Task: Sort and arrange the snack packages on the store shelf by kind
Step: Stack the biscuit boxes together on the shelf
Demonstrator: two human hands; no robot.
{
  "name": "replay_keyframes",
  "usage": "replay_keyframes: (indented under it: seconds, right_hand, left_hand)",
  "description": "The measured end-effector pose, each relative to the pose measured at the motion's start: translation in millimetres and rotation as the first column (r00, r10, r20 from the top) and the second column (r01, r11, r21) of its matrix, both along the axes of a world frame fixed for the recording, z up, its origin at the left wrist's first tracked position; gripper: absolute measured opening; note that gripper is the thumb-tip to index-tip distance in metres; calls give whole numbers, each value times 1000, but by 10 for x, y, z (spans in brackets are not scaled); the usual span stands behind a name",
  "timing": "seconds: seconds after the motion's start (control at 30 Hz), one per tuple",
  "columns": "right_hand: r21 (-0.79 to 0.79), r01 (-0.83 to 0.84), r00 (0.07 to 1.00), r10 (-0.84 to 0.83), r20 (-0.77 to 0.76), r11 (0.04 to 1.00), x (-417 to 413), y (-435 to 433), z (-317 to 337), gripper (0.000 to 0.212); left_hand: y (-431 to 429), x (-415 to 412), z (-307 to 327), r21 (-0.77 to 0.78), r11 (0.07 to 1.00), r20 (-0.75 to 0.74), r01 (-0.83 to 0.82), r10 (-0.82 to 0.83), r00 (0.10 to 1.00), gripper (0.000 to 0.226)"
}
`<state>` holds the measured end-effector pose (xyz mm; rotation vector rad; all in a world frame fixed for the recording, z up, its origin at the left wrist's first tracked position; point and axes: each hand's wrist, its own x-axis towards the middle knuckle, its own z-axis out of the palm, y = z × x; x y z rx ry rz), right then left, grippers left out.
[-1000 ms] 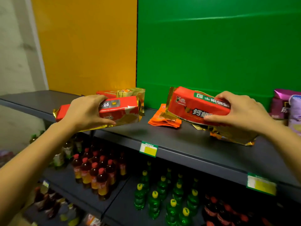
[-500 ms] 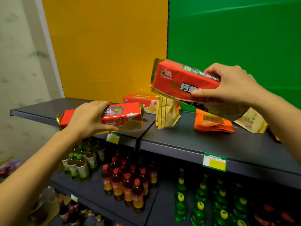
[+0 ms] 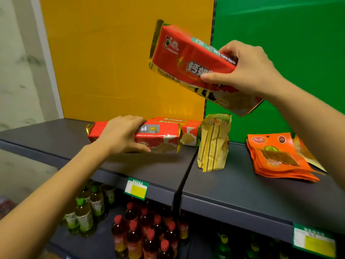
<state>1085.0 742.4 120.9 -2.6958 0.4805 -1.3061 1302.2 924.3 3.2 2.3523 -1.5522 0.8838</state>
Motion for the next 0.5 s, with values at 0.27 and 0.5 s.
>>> replay_keyframes:
  seconds: [0.27,0.5]
  right_hand:
    - [53,-15,1000,15,11,998,414,53,34,71]
    - [213,-33,999,26,39,977,641,203,7,65]
  left_hand:
    - [-573,443,-64,147,986,-21,83,-81,997,95]
    - [-1100,819,-136,259,941,-37,220,-218,975,86]
